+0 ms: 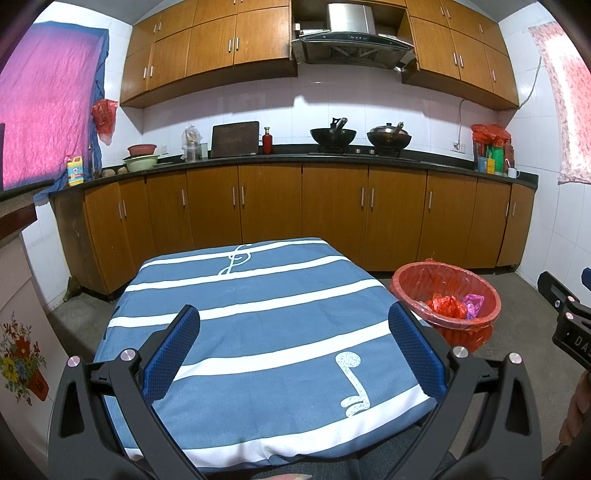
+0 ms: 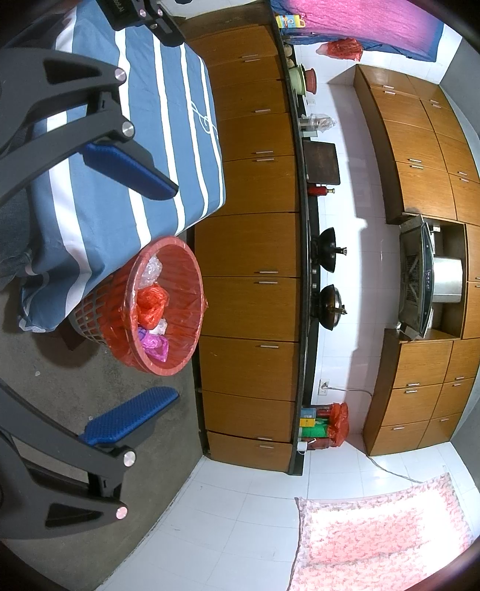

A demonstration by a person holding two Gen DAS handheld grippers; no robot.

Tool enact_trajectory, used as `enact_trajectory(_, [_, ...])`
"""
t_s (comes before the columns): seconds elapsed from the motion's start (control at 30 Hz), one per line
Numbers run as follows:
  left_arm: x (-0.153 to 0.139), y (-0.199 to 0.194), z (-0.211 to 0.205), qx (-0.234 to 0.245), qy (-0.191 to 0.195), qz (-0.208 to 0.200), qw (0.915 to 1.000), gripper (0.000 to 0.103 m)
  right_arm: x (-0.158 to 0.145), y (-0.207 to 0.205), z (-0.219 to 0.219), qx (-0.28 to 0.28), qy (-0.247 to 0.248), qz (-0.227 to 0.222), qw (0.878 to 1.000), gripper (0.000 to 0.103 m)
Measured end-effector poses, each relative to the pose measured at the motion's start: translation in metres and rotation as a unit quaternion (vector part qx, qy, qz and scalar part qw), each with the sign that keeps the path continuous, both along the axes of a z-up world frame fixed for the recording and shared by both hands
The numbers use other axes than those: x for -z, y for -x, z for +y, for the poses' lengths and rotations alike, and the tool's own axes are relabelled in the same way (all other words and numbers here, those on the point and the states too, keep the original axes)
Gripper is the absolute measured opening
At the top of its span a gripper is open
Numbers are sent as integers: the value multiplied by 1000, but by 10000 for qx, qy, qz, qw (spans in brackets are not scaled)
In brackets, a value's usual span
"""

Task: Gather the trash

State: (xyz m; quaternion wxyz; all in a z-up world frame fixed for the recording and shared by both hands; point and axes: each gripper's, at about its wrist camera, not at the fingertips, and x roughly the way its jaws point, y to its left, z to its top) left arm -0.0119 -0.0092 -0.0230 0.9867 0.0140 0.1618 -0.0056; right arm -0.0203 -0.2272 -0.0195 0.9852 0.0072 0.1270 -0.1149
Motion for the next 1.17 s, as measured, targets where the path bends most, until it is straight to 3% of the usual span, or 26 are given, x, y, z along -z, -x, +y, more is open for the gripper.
enact_trajectory(1.17, [0,0,1,-3,-1,-6,10000,101,0,0,1,-3,-18,14,10000,99])
